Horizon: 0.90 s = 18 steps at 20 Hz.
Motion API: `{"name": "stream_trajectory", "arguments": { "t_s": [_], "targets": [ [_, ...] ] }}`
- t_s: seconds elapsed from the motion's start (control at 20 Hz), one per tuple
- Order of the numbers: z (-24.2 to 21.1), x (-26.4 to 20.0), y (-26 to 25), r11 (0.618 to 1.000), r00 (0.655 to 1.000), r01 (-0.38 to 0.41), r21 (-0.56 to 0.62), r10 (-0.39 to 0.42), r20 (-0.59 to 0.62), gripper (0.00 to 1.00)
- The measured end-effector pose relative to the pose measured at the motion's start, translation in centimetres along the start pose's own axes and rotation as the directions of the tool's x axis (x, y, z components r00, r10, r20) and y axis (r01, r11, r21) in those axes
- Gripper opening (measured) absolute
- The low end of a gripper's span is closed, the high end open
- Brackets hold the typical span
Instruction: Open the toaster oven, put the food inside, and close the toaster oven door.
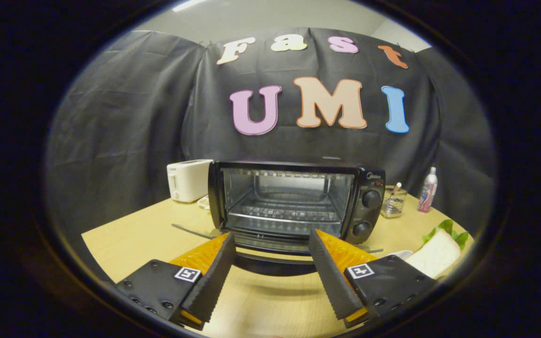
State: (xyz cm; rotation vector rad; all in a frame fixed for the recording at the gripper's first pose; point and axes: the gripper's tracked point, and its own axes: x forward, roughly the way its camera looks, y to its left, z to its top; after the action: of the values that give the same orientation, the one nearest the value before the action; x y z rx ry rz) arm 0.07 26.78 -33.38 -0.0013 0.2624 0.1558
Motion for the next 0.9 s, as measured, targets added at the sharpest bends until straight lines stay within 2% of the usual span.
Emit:
{"name": "stream_trajectory", "arguments": {
  "t_s": [0.15,0.3,0.35,0.9],
  "targets": [
    [-3.7,-0.4,0.1,0.998,0.992,-0.020,0.053,0.026,-0.123,0.94],
    [-8.0,-0.2,0.2,0.992,0.960,-0.027,0.124,0.060,-0.274,0.94],
    [-7.0,0.4,-0.1,0.993,0.975,-0.021,0.113,0.045,-0.219,0.94],
    [-7.1,0.9,-0.6,0.996,0.978,-0.033,0.081,0.049,-0.204,0.93]
  ]
}}
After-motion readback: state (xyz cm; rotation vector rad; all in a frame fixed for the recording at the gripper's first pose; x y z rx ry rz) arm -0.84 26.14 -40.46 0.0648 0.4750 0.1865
